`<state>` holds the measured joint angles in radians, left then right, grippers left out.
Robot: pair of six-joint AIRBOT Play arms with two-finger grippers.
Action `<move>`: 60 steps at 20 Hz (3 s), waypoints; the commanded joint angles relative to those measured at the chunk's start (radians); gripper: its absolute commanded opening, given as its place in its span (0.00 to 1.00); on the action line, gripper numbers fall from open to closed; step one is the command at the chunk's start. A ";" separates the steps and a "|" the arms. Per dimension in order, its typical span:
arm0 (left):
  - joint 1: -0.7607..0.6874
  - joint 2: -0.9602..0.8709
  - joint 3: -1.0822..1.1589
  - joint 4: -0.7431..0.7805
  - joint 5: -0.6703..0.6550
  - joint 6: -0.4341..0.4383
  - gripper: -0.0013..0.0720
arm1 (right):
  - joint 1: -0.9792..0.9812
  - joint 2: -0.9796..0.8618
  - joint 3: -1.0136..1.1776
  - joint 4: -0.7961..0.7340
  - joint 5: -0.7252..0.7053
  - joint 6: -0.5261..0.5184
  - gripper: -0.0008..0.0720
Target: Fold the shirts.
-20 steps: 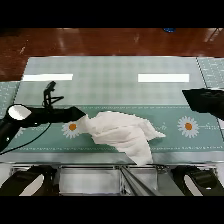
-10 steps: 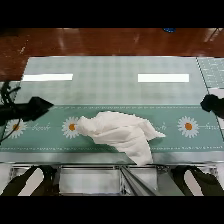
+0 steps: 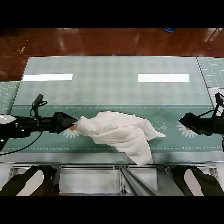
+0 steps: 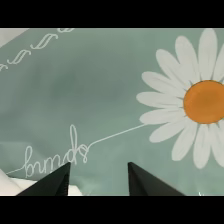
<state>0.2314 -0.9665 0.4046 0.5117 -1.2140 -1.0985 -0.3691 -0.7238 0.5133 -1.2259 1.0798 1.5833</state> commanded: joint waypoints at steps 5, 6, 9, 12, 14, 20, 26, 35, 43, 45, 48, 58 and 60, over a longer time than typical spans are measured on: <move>-0.182 -0.199 0.005 -0.023 0.052 0.021 0.31 | -0.003 -0.001 -0.015 0.021 0.004 -0.028 0.58; -0.180 -0.211 0.015 -0.026 0.055 0.032 0.06 | -0.003 -0.001 -0.015 0.021 0.005 -0.029 0.58; -0.180 -0.210 0.060 -0.042 0.049 0.057 0.05 | -0.003 -0.029 -0.015 0.032 0.031 -0.062 0.58; -0.180 -0.211 0.090 -0.042 0.045 0.057 0.05 | -0.003 -0.133 -0.015 0.165 0.048 -0.191 0.58; -0.180 -0.211 0.093 -0.042 0.043 0.057 0.05 | -0.003 -0.203 -0.015 0.208 0.116 -0.251 0.58; -0.180 -0.211 0.093 -0.042 0.043 0.058 0.05 | -0.003 -0.243 -0.026 0.122 0.211 -0.245 0.58; -0.180 -0.211 0.093 -0.041 0.043 0.057 0.05 | -0.002 -0.305 -0.064 0.200 0.159 -0.267 0.58; -0.182 -0.211 0.093 -0.042 0.043 0.054 0.05 | 0.220 -0.513 -0.053 0.457 0.027 -0.364 0.47; -0.098 -0.206 0.258 -0.194 -0.045 0.055 0.05 | 0.266 -0.420 0.275 0.571 0.165 -0.403 0.04; -0.050 -0.196 0.416 -0.326 -0.082 0.055 0.05 | 0.266 -0.367 0.472 0.549 0.174 -0.356 0.04; -0.013 -0.181 0.684 -0.532 -0.077 0.054 0.05 | 0.257 -0.309 0.843 0.541 0.122 -0.299 0.04; 0.085 -0.093 1.534 0.049 -0.083 -0.288 0.05 | 0.233 -0.179 1.589 0.146 0.229 -0.121 0.04; 0.093 0.001 1.578 0.182 -0.098 -0.302 0.05 | 0.233 -0.109 1.588 0.030 0.292 -0.098 0.04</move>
<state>0.3038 -1.0527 1.8534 0.4454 -1.3090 -1.3224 -0.1360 -0.9146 2.0495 -1.0103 1.3006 1.4384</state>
